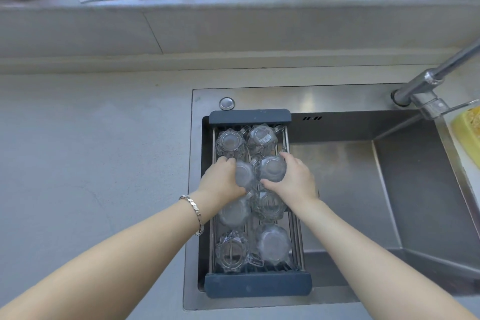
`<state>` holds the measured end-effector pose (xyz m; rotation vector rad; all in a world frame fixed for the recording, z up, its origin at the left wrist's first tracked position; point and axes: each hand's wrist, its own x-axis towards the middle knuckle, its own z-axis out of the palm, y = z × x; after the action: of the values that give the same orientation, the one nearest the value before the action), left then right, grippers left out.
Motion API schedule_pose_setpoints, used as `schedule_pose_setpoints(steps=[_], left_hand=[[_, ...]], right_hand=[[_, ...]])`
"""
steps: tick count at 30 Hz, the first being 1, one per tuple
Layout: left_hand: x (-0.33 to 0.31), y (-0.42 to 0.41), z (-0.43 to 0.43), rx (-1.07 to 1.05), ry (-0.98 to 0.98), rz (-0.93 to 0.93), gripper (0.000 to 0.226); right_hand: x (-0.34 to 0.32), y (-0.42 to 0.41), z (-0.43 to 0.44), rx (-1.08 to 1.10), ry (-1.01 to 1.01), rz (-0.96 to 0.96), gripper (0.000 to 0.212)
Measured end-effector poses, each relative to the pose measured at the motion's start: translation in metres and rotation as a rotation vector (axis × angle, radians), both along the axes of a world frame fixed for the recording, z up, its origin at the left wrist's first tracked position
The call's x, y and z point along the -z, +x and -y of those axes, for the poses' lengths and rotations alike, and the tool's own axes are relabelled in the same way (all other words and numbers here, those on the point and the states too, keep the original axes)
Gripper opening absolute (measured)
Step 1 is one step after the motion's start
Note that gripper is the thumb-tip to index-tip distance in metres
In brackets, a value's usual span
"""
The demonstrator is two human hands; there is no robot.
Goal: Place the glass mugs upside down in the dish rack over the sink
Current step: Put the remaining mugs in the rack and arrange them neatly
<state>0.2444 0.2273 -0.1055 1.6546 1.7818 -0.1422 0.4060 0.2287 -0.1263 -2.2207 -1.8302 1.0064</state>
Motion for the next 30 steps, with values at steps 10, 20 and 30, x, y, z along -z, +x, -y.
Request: schedule_pose_setpoints(steps=[10, 20, 30], left_hand=[[-0.009, 0.011, 0.001, -0.013, 0.006, -0.118, 0.05], [-0.006, -0.015, 0.043, -0.035, 0.209, -0.019, 0.06], [0.002, -0.007, 0.074, 0.088, 0.056, -0.057, 0.056]], right_hand=[[-0.001, 0.0, 0.009, 0.074, 0.019, -0.127, 0.073], [-0.021, 0.02, 0.067, 0.029, -0.032, -0.108, 0.059], [-0.004, -0.019, 0.078, 0.049, -0.114, 0.094, 0.077]])
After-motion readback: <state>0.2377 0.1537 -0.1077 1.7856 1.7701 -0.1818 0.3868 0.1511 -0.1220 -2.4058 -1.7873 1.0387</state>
